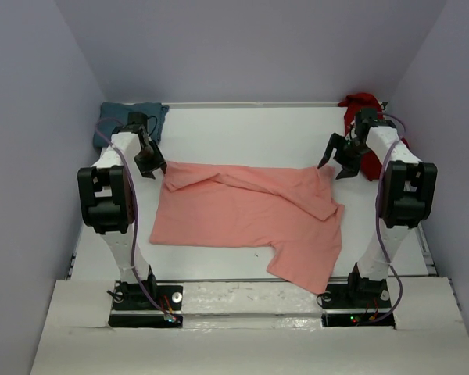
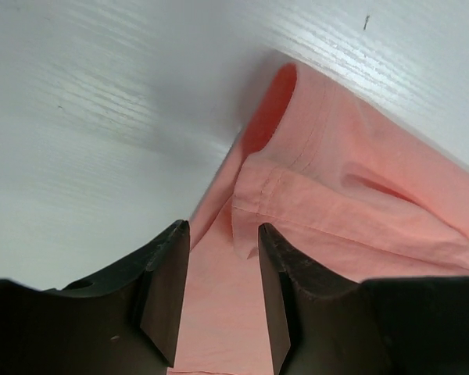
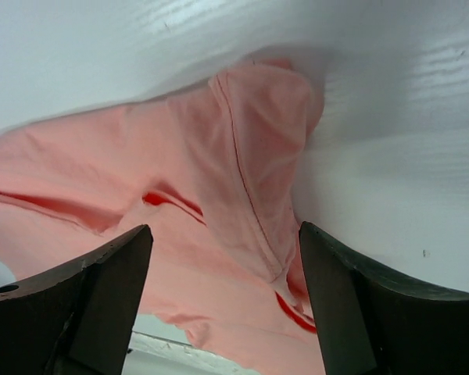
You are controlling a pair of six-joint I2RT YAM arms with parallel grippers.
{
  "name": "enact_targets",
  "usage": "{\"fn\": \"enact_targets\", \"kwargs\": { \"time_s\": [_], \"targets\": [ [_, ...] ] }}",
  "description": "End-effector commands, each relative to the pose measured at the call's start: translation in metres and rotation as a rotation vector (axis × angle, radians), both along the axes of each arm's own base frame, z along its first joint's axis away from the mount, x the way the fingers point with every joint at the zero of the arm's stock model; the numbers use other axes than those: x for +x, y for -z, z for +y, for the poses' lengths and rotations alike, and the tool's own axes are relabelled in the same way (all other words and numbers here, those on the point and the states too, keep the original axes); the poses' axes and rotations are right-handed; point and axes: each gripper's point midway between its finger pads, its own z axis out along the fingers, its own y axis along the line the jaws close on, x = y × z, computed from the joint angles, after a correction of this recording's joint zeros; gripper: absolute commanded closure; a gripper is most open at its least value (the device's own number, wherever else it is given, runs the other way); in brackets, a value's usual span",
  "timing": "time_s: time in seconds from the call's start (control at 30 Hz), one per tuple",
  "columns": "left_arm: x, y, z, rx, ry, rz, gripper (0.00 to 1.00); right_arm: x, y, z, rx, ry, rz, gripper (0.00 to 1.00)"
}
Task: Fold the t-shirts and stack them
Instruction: Fold the tshirt
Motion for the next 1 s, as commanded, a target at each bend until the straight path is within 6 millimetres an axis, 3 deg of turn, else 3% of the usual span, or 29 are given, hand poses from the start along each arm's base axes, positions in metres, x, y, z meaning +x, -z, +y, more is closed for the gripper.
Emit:
{"fn": "enact_targets", "kwargs": {
  "time_s": [0.0, 0.2, 0.5, 0.6, 0.73, 0.83, 0.97],
  "targets": [
    [0.021, -0.041, 0.012, 0.023, -0.012, -0.124, 0.50, 0.034, -0.011, -0.015, -0.064, 0.026, -0.090, 0.20],
    [0.042, -0.049, 0.015, 0.030, -0.006, -0.194, 0.47, 0.052, 0.000, -0.022, -0.090, 0.031, -0.086, 0.29],
    [0.064, -0.026, 0.019, 0.045, 0.016, -0.186, 0.46, 0.058, 0.017, -0.023, -0.087, 0.035, -0.054, 0.34],
    [0.069, -0.018, 0.018, 0.039, 0.019, -0.177, 0.37, 0.055, 0.022, -0.023, -0.090, 0.034, -0.040, 0.34],
    [0.073, -0.013, 0.015, 0.019, 0.028, -0.174, 0.33, 0.053, 0.024, -0.023, -0.092, 0.031, -0.033, 0.35],
    [0.075, -0.008, 0.013, 0.007, 0.029, -0.166, 0.33, 0.052, 0.028, -0.022, -0.088, 0.030, -0.024, 0.42],
    [0.077, -0.001, 0.010, -0.005, 0.034, -0.159, 0.34, 0.049, 0.033, -0.022, -0.087, 0.029, -0.012, 0.58]
  ]
}}
